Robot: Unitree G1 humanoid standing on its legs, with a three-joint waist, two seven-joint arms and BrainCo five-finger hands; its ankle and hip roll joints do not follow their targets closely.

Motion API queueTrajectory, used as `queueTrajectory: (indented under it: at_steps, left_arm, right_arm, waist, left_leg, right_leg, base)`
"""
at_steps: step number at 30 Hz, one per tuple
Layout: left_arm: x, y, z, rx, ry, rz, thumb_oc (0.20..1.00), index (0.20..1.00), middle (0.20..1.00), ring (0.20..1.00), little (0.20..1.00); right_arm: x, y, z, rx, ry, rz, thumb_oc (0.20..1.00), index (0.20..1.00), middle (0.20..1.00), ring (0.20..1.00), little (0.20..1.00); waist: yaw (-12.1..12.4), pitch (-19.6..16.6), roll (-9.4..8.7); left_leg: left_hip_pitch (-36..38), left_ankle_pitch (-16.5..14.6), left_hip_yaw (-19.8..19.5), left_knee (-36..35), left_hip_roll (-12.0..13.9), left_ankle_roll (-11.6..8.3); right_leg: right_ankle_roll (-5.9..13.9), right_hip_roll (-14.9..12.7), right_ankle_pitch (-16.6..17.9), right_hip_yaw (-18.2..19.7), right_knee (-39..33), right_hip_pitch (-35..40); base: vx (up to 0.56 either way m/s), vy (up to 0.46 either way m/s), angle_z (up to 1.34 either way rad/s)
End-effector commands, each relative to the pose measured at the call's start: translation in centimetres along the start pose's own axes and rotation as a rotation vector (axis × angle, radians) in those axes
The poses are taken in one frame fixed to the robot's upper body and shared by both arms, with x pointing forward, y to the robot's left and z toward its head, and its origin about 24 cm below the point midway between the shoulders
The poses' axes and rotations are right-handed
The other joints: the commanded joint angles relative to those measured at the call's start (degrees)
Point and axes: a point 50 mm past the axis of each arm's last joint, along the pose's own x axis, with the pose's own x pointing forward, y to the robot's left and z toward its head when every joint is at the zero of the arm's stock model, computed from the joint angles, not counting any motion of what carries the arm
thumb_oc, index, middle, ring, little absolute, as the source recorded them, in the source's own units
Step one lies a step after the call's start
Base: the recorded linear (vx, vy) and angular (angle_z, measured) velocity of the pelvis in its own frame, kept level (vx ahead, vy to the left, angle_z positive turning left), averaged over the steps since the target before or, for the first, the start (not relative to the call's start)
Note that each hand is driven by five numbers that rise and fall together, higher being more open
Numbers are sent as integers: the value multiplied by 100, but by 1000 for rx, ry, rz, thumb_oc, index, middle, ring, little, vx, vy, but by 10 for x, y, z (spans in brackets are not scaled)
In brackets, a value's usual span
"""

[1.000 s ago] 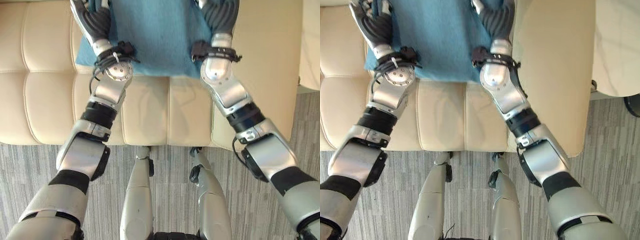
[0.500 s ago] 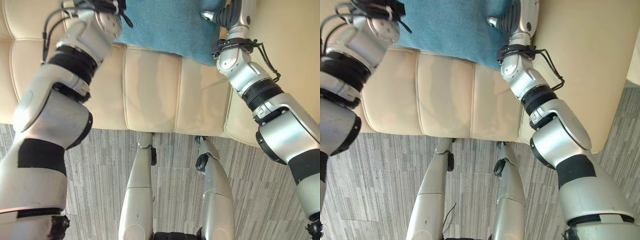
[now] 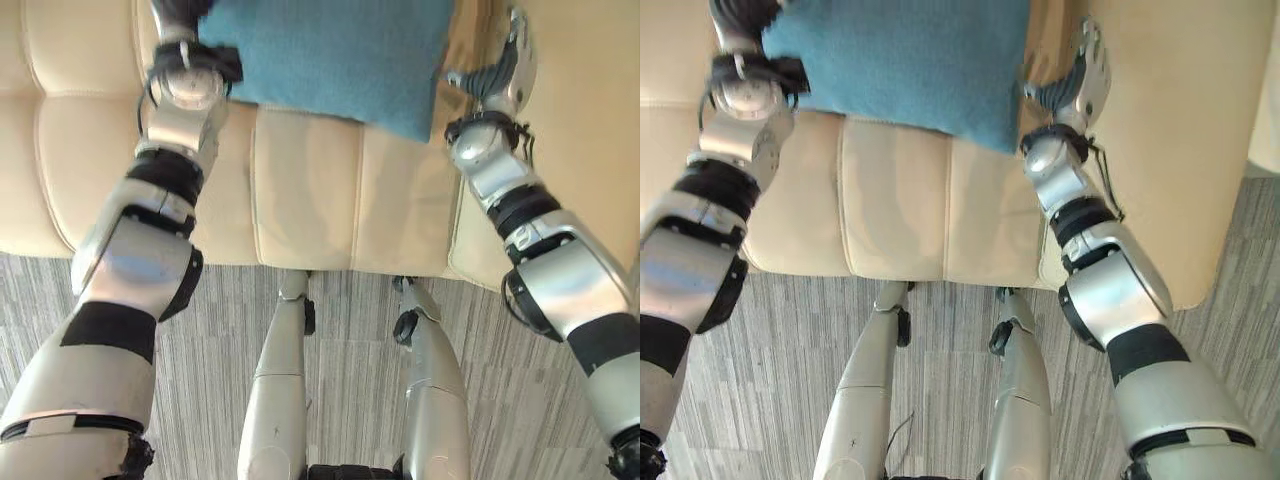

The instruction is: Pick up all the scattered cushions and arrange them neatly on the sofa.

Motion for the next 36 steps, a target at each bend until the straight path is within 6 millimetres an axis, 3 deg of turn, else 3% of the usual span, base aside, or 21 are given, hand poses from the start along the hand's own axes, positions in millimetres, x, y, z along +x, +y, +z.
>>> queueTrajectory:
  at_steps: [1,2,3,6,7,8,10,11,13,14,15,16,17,18,19,20,21,27,29,36]
  left_arm:
    - [-24,25,-60,13,142,14,1000,1000,1000,1000,1000]
    - [-43,36,-88,32,205,7,1000,1000,1000,1000,1000]
    - [-44,36,-90,34,209,7,1000,1000,1000,1000,1000]
    - [-85,54,-139,93,349,2,1000,1000,1000,1000,1000]
    - [-126,63,-173,128,457,-33,1000,1000,1000,1000,1000]
    - [-129,64,-175,131,463,-33,1000,1000,1000,1000,1000]
    - [-170,69,-203,172,580,-77,1000,1000,1000,1000,1000]
    - [-192,69,-215,173,642,-102,1000,1000,1000,1000,1000]
    - [-229,76,-234,215,755,-142,1000,1000,1000,1000,1000]
    - [-262,85,-248,233,865,-151,1000,1000,1000,1000,1000]
    - [-262,85,-248,233,865,-151,1000,1000,1000,1000,1000]
    - [-278,91,-254,248,921,-151,1000,1000,1000,1000,1000]
    - [-306,103,-263,282,1020,-154,1000,1000,1000,1000,1000]
    - [-307,103,-263,282,1021,-154,1000,1000,1000,1000,1000]
    - [-331,114,-269,307,1115,-154,1000,1000,1000,1000,1000]
    - [-343,119,-271,315,1160,-154,1000,1000,1000,1000,1000]
    - [-343,119,-271,315,1159,-154,1000,1000,1000,1000,1000]
    - [-405,139,-274,331,1380,-170,1000,1000,1000,1000,1000]
    - [-420,140,-273,355,1419,-230,1000,1000,1000,1000,1000]
    - [-441,140,-271,410,1473,-340,1000,1000,1000,1000,1000]
  right_arm:
    - [-28,9,-59,91,167,68,1000,1000,1000,1000,1000]
    - [-46,14,-80,152,234,109,1000,1000,1000,1000,1000]
    - [-48,15,-82,149,236,112,1000,1000,1000,1000,1000]
    - [-86,19,-122,271,373,167,1000,1000,1000,1000,1000]
    - [-126,25,-151,328,478,233,1000,1000,1000,1000,1000]
    - [-129,24,-153,325,482,236,1000,1000,1000,1000,1000]
    - [-164,26,-176,340,577,307,1000,1000,1000,1000,1000]
    - [-185,27,-186,349,620,352,1000,1000,1000,1000,1000]
    - [-211,20,-206,288,677,412,1000,1000,1000,1000,1000]
    - [-230,11,-224,235,732,453,1000,1000,1000,1000,1000]
    - [-230,10,-224,234,732,453,1000,1000,1000,1000,1000]
    - [-240,5,-232,216,762,460,1000,1000,1000,1000,1000]
    - [-258,-5,-248,173,830,484,1000,1000,1000,1000,1000]
    - [-258,-5,-248,173,831,484,1000,1000,1000,1000,1000]
    - [-277,-14,-261,142,907,510,1000,1000,1000,1000,1000]
    - [-285,-18,-267,128,941,521,1000,1000,1000,1000,1000]
    - [-284,-18,-267,128,940,521,1000,1000,1000,1000,1000]
    - [-333,-43,-293,51,1144,611,1000,1000,1000,1000,1000]
    - [-346,-50,-298,22,1185,648,1000,1000,1000,1000,1000]
    - [-365,-58,-303,-19,1257,683,1000,1000,1000,1000,1000]
  waist:
    - [-143,-710,239]
    - [-180,-702,269]
    - [-184,-705,272]
    - [-283,-721,308]
    - [-348,-766,335]
    - [-354,-779,338]
    - [-402,-866,366]
    - [-428,-914,385]
    - [-471,-1053,421]
    - [-509,-1201,434]
    - [-509,-1199,435]
    - [-528,-1275,432]
    - [-566,-1416,430]
    - [-565,-1412,431]
    - [-588,-1562,426]
    - [-597,-1636,425]
    - [-599,-1650,427]
    - [-559,-2100,350]
    - [-546,-2171,320]
    - [-531,-2143,292]
  left_leg:
    - [-62,-722,-404,-65,-169,-164]
    - [272,-723,-360,-188,-142,-172]
    - [304,-722,-359,-202,-142,-173]
    - [873,-706,-296,-408,-129,-202]
    - [1332,-684,-230,-607,-107,-207]
    - [1374,-678,-228,-632,-107,-208]
    - [1773,-619,-159,-834,-97,-214]
    - [1884,-422,-85,-955,-94,-177]
    - [2253,-360,-34,-1160,-78,-189]
    - [2512,-339,10,-1274,-47,-192]
    - [2520,-337,10,-1280,-47,-192]
    - [2673,-330,22,-1345,-26,-192]
    - [2927,-328,71,-1453,9,-194]
    - [2935,-326,71,-1458,9,-194]
    - [3179,-332,94,-1559,34,-196]
    - [3286,-335,112,-1605,36,-196]
    - [3266,-322,110,-1609,35,-194]
    - [3926,-443,155,-1832,1,-136]
    - [4111,-511,162,-1860,-45,-96]
    - [4360,-549,312,-2034,-82,-49]
  right_leg:
    - [681,-139,-1319,166,262,678]
    - [672,-114,-1311,154,178,944]
    - [672,-113,-1308,151,164,976]
    - [663,-83,-1269,146,-30,1479]
    - [672,-68,-1222,140,-219,1888]
    - [672,-66,-1216,137,-241,1928]
    - [692,-47,-1143,117,-467,2325]
    - [676,-49,-968,72,-576,2414]
    - [708,-28,-906,44,-764,2748]
    - [720,-11,-891,38,-862,2969]
    - [720,-10,-890,37,-866,2977]
    - [728,7,-882,32,-909,3098]
    - [742,38,-873,31,-985,3307]
    - [742,38,-872,30,-988,3313]
    - [753,66,-872,44,-1049,3485]
    - [757,74,-876,37,-1076,3572]
    - [757,74,-859,35,-1088,3557]
    - [807,115,-870,51,-1303,4099]
    - [827,95,-885,70,-1323,4259]
    - [910,82,-741,129,-1326,4258]
  base:
    - [4,76,-6]
    - [2,40,-8]
    - [19,49,-11]
    - [44,55,-8]
    - [54,64,-7]
    - [72,54,-9]
    - [27,40,-22]
    - [21,79,-22]
    - [78,68,-8]
    - [94,36,-1]
    - [87,23,-4]
    - [71,20,-4]
    - [70,20,-6]
    - [79,23,-12]
    - [44,9,-13]
    - [41,10,-15]
    - [24,6,-10]
    - [50,15,-5]
    - [56,46,-10]
    - [-55,25,-4]
